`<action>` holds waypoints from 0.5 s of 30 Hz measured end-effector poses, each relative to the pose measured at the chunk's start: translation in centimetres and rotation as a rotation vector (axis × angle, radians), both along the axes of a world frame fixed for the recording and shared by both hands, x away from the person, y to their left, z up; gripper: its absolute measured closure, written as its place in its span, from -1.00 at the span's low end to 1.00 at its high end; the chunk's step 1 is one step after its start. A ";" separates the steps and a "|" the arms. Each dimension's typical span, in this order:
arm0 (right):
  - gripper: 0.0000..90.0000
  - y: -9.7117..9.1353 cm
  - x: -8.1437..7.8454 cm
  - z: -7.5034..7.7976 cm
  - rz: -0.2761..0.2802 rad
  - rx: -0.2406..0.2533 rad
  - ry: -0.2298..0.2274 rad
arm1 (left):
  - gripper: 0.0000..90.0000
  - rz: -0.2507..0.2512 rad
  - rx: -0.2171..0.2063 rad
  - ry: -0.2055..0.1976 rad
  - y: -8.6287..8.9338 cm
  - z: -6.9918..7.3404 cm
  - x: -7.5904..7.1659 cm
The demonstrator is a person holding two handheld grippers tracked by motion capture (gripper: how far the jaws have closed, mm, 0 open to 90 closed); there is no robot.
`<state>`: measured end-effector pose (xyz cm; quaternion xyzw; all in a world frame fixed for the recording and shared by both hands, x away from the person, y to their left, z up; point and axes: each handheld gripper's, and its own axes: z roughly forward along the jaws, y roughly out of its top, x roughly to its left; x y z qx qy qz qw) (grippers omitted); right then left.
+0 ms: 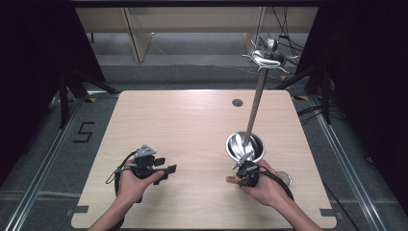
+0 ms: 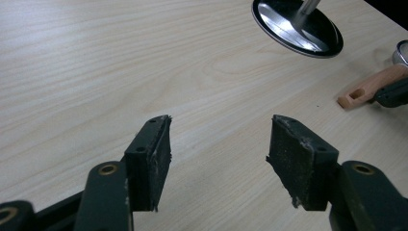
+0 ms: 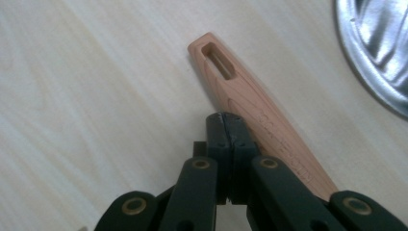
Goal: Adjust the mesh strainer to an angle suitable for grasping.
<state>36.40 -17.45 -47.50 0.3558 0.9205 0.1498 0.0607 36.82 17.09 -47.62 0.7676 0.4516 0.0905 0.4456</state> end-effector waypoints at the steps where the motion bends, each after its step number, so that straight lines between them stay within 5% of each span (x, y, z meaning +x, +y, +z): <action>1: 1.00 -0.1 0.4 0.0 0.006 0.005 -0.006 | -0.13 0.004 -0.001 -0.002 0.0 -0.1 0.0; 5: 1.00 -0.1 0.8 0.1 -0.013 0.023 -0.019 | -0.13 0.002 0.014 0.000 0.1 -0.1 0.1; 10: 0.76 -0.7 1.0 0.3 0.018 0.041 -0.082 | -0.12 -0.003 0.007 0.010 0.0 -0.1 0.2; 12: 0.67 -1.0 0.8 1.0 0.032 0.084 -0.097 | -0.12 -0.001 -0.009 0.012 -0.2 -0.2 0.1; 15: 0.45 -2.6 1.1 3.0 0.081 0.056 -0.148 | -0.12 -0.012 0.005 0.016 -0.1 -0.3 0.0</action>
